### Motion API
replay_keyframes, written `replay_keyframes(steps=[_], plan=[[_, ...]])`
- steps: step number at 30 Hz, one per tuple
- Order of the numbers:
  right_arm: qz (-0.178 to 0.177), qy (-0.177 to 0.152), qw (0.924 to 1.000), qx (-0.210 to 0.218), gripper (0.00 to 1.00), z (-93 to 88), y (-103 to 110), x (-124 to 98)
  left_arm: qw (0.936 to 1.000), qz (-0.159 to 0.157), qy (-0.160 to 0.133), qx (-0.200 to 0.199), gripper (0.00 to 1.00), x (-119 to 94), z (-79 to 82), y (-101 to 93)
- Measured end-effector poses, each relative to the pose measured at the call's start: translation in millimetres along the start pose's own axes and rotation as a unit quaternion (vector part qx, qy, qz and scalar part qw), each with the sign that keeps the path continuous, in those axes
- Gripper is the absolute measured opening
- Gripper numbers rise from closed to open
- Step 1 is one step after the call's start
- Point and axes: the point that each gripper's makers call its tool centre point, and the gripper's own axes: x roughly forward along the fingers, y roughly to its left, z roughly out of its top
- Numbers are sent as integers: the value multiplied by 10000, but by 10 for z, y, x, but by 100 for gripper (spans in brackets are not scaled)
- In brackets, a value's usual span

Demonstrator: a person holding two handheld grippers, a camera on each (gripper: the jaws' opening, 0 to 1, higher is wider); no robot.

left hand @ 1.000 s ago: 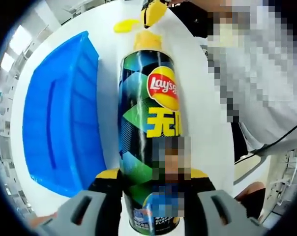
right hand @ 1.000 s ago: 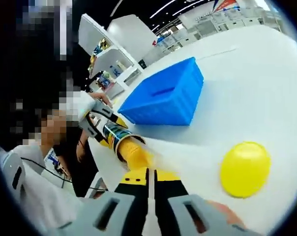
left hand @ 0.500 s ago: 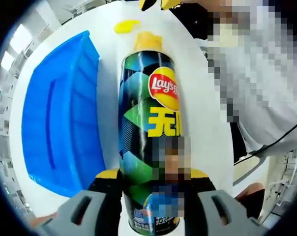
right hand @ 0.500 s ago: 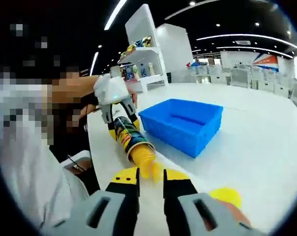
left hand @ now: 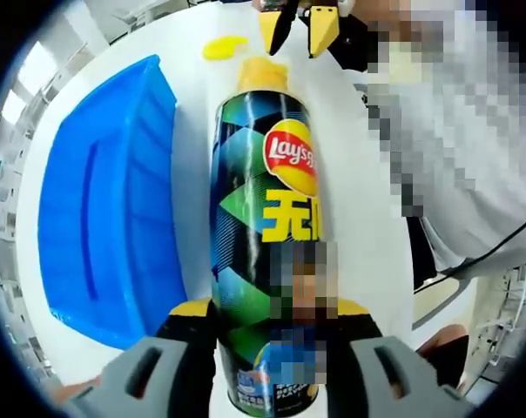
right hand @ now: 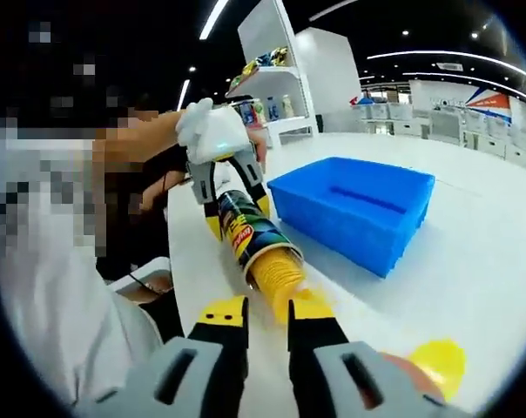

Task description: Open the lid of the chip container on the table, take out the chips, place them into the box in front of the container, and close the lid

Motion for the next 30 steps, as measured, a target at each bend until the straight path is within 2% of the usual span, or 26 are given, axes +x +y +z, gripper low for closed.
replay_keyframes(steps=[20,30], plan=[[176,235,9995,-86,12,-60,52,128,10000,-6,19,11,48,3,11,-25],[116,254,9996,-90,5,-104,-2,130,10000,-17,-12,6,48,0,5,-23]])
